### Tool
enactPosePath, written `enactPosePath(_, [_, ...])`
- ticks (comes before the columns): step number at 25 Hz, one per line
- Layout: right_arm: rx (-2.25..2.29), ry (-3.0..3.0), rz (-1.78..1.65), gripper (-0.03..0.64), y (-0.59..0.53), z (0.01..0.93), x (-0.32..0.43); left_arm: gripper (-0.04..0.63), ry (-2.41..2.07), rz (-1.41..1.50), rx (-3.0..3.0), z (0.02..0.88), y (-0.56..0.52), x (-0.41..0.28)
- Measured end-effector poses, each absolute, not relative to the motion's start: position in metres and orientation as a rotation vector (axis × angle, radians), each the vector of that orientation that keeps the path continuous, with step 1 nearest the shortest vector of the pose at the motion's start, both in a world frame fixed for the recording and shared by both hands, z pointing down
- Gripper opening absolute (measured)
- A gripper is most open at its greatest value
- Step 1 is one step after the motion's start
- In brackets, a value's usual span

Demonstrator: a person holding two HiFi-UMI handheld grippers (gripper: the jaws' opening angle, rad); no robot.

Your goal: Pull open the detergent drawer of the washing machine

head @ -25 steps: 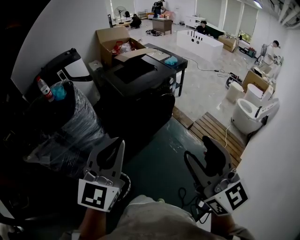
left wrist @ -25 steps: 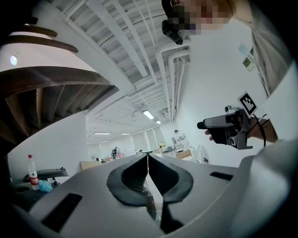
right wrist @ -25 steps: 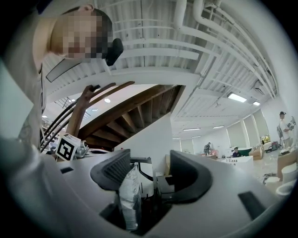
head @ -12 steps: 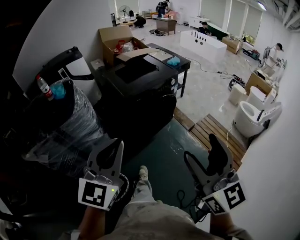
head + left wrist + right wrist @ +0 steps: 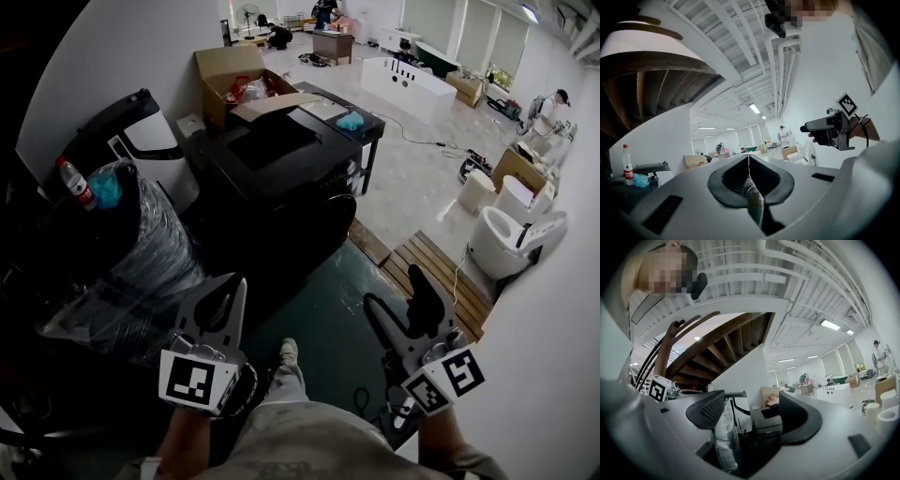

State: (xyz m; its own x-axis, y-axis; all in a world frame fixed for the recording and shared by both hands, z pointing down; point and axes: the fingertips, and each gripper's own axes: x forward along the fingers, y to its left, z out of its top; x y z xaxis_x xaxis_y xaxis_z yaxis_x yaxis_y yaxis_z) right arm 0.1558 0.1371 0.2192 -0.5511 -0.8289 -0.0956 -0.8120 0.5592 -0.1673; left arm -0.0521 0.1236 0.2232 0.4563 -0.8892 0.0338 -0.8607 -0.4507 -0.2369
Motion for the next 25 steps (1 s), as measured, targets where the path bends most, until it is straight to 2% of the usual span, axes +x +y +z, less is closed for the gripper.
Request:
enactPosePath(12, [-1.387, 2.631, -0.545, 0.348, -0.02, 0.297, 0.104, 0.019, 1.538, -0.229, -2.59, 0.257, -0.019, -0.102])
enactPosePath(25, [-1.322, 2.344, -1.144, 0.348, -0.183, 0.416, 0.041, 0.02, 1.541, -0.333, -2.699, 0.337, -0.165, -0.152])
